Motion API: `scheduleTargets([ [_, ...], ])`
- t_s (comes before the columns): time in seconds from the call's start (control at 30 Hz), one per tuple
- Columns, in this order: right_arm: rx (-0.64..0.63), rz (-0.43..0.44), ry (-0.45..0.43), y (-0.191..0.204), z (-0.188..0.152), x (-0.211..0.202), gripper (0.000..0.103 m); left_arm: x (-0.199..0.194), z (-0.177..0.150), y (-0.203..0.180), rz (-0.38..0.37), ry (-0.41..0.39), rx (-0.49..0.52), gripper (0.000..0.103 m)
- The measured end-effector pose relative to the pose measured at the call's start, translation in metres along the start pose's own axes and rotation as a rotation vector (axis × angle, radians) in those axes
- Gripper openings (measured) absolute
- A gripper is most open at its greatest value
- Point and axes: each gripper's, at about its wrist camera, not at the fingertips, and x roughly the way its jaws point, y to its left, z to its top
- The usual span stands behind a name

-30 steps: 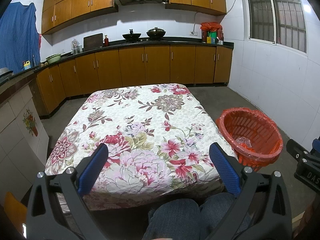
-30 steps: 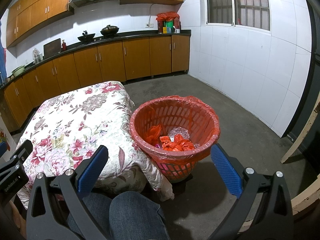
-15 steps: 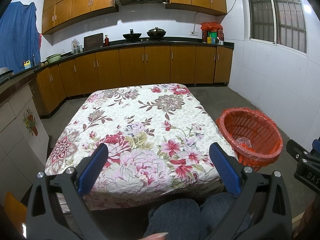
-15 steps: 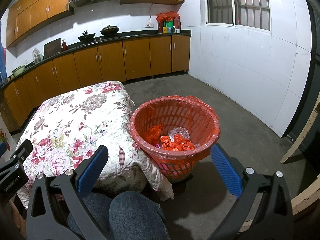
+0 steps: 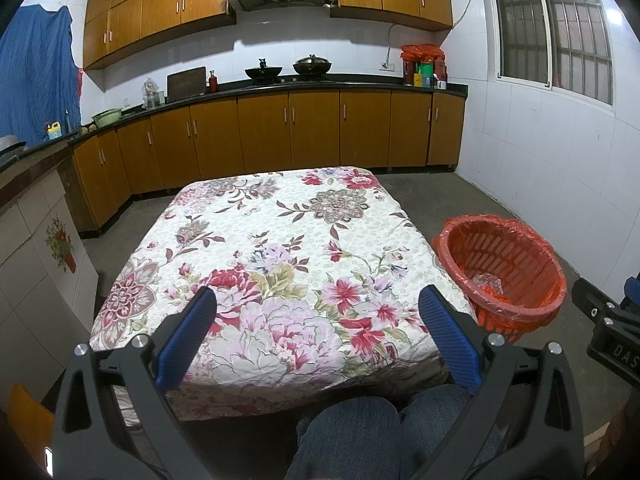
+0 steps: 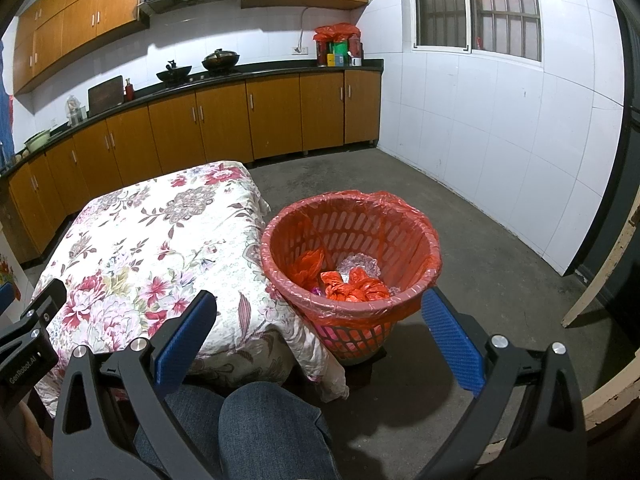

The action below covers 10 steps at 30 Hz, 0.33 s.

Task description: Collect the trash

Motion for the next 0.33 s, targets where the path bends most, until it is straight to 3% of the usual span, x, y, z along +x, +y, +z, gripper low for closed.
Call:
scheduleTargets([
  [0.33, 0.0, 0.0, 0.0, 0.0001, -0.0025, -0.0008, 0.101, -0.001, 0.0013, 0.0007, -0.002, -0.001, -0.006, 0.099],
])
